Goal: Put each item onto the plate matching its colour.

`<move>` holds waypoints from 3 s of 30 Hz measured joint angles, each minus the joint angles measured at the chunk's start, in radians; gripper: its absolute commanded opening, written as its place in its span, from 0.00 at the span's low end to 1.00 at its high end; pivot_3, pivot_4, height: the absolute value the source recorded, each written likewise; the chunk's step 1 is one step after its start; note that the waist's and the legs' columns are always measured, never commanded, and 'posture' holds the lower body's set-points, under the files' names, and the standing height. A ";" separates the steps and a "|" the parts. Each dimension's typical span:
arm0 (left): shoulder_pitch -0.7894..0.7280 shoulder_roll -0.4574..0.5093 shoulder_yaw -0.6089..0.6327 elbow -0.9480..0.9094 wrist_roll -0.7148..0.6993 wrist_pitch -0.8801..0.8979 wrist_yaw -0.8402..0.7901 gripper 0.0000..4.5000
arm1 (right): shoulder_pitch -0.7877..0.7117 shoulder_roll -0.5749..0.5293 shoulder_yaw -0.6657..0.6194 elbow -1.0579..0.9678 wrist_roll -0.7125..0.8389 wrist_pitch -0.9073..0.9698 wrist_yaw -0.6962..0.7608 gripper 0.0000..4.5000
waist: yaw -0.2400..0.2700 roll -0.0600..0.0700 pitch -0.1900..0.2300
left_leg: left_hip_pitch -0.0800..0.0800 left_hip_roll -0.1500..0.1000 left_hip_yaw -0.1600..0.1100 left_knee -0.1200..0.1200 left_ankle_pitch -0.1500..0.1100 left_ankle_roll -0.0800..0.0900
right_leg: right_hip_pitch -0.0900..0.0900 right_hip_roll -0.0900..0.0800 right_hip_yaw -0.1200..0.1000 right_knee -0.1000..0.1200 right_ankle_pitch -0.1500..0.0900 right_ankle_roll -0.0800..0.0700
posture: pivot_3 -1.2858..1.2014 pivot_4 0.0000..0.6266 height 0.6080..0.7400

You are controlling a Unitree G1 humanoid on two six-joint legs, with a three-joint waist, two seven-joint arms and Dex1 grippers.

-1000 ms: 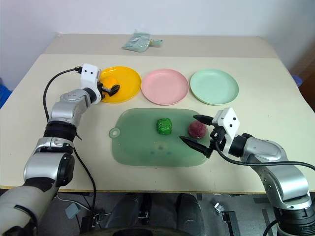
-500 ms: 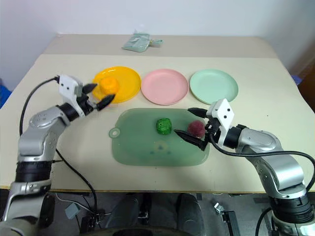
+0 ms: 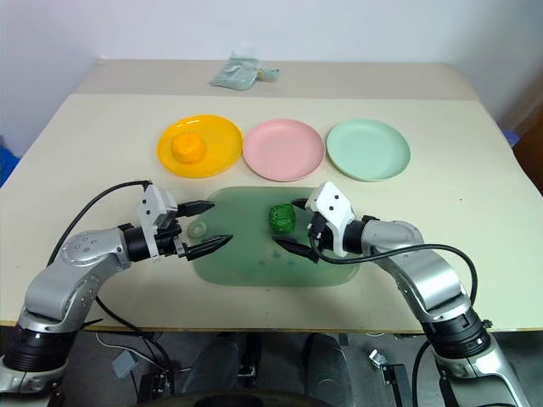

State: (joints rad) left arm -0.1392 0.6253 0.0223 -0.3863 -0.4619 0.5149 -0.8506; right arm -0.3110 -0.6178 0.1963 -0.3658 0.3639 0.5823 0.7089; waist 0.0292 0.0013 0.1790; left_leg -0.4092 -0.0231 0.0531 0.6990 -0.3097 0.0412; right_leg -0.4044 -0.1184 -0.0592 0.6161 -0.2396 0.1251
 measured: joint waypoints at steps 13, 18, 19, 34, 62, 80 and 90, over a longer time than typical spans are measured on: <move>0.027 0.025 0.003 -0.011 -0.005 -0.020 -0.018 1.00 | -0.060 0.083 0.050 0.097 -0.123 0.017 -0.053 0.88 | -0.017 0.000 0.000 | 0.000 0.000 0.000 -0.001 0.000 0.000 | 0.000 0.000 0.000 0.000 0.000 0.000 | 0.52 0.24 1.00; 0.029 0.025 0.003 -0.011 -0.005 -0.024 -0.016 1.00 | -0.060 0.090 0.052 0.094 -0.125 0.024 -0.046 0.45 | -0.018 0.000 0.000 | 0.000 0.000 0.000 -0.001 0.000 0.000 | 0.000 0.000 0.000 0.000 0.000 0.000 | 0.52 0.24 1.00; 0.030 0.025 0.003 -0.011 -0.005 -0.024 -0.015 1.00 | -0.060 0.091 0.052 0.093 -0.124 0.024 -0.044 0.45 | -0.018 0.000 0.000 | 0.000 0.000 0.000 -0.001 0.000 0.000 | 0.000 0.000 0.000 0.000 0.000 0.000 | 0.52 0.24 1.00; 0.038 0.023 0.002 -0.011 -0.004 -0.042 -0.012 1.00 | -0.389 0.085 -0.209 0.395 -0.149 0.063 -0.249 0.45 | -0.018 0.000 0.000 | 0.000 0.000 0.000 -0.001 0.000 0.000 | -0.001 0.000 0.000 0.000 0.000 0.000 | 0.52 0.24 1.00; 0.028 -0.003 -0.016 -0.024 0.000 -0.044 0.040 1.00 | 0.082 -0.189 -0.237 0.182 0.063 -0.089 0.265 0.99 | -0.021 0.003 0.001 | 0.001 0.001 0.000 -0.001 0.000 0.000 | 0.000 -0.001 0.001 0.000 0.000 0.000 | 0.52 0.24 1.00; 0.071 -0.007 0.032 -0.010 0.024 -0.063 0.111 1.00 | -0.287 0.178 -0.075 0.417 -0.163 -0.185 -0.011 0.57 | -0.043 0.003 0.001 | 0.000 0.001 0.000 -0.002 0.001 -0.002 | -0.002 0.000 0.001 0.001 0.000 -0.001 | 0.52 0.24 1.00; 0.177 -0.034 0.115 -0.036 0.050 -0.085 0.210 1.00 | -0.597 0.427 -0.015 1.090 -0.381 -0.406 -0.321 0.79 | -0.045 0.003 0.001 | -0.001 -0.002 -0.001 -0.006 0.001 -0.003 | -0.003 0.000 0.000 0.001 0.000 -0.001 | 0.52 0.24 1.00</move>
State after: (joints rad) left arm 0.0378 0.5917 0.1372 -0.4226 -0.4121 0.4303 -0.6410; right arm -0.9082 -0.1911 0.1813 0.7246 -0.0176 0.1760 0.3883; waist -0.0159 0.0043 0.1798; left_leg -0.4104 -0.0247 0.0519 0.6927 -0.3084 0.0386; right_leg -0.4071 -0.1183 -0.0597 0.6167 -0.2397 0.1242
